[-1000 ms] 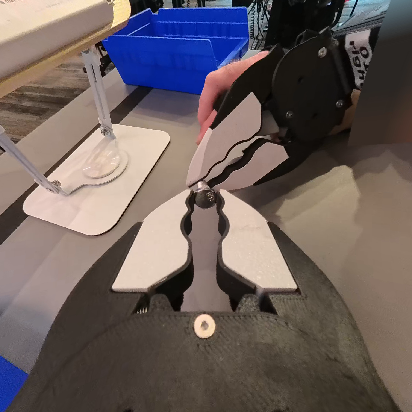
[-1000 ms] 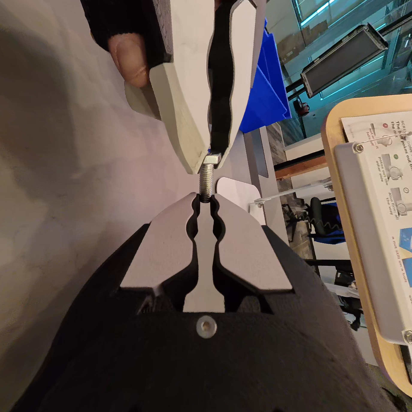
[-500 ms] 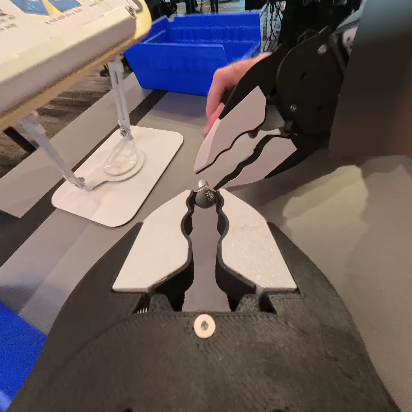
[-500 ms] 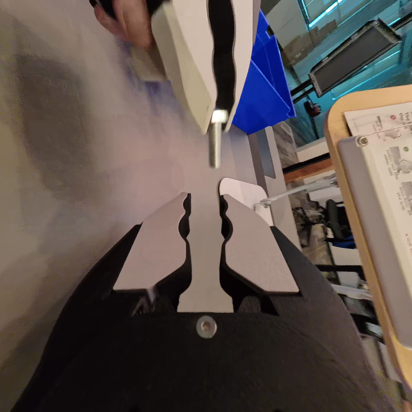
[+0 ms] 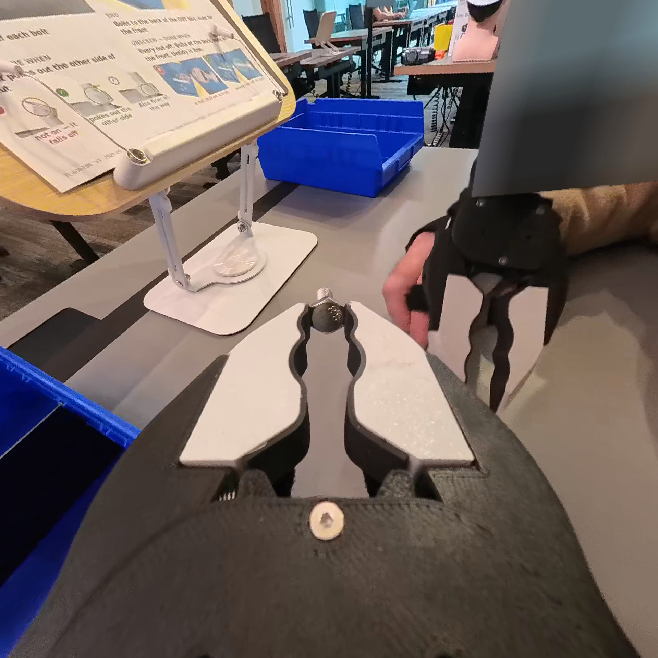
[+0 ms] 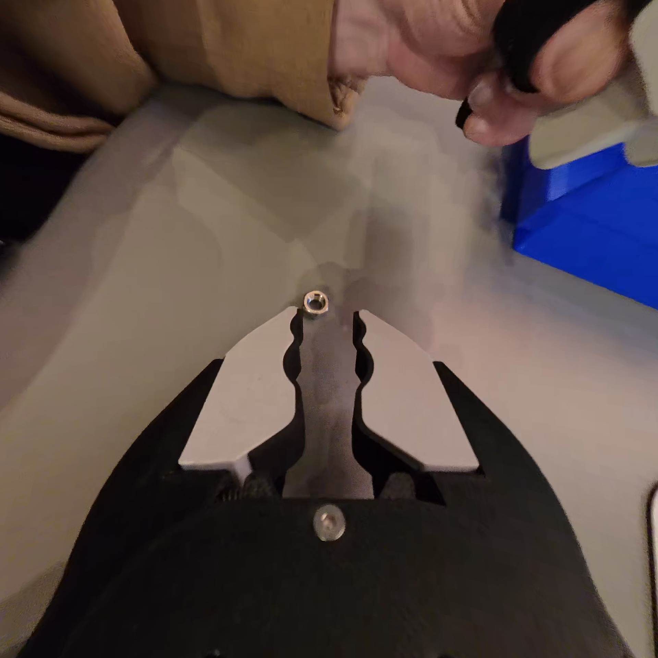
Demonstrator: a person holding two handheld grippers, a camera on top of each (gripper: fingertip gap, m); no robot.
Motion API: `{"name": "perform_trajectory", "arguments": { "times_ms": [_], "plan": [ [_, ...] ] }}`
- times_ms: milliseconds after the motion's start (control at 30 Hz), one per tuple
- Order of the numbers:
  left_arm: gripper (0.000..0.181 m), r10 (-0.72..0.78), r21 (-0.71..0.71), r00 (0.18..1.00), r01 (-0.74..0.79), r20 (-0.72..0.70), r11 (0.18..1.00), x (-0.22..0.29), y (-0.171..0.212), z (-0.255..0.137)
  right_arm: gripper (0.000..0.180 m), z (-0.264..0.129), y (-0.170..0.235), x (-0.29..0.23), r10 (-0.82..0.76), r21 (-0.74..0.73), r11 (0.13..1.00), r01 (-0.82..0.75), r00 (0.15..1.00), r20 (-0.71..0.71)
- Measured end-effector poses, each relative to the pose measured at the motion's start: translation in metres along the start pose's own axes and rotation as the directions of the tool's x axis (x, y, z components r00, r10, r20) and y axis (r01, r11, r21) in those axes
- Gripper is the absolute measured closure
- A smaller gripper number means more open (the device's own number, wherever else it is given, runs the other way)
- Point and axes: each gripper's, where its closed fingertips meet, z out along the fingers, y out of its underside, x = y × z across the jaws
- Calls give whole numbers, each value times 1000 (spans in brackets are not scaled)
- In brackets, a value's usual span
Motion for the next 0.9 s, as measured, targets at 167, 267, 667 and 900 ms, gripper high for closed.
{"name": "perform_trajectory", "arguments": {
  "times_ms": [167,267,667,900],
  "plan": [
    [163,-10,4,1000,10,-13,1000,3,1,1,151,25,1,-4,12,-62,998,-9,998,54],
    [164,-3,-1,1000,3,-8,1000,3,0,1,148,33,12,-5,-7,-135,991,16,998,62],
    [163,-13,10,1000,13,-2,1000,1,-2,-1,162,42,12,-6,40,-136,990,-27,995,93],
    [163,-54,67,998,54,-12,996,-2,-8,-6,162,29,-1,5,42,-44,998,-40,998,50]
  ]
}}
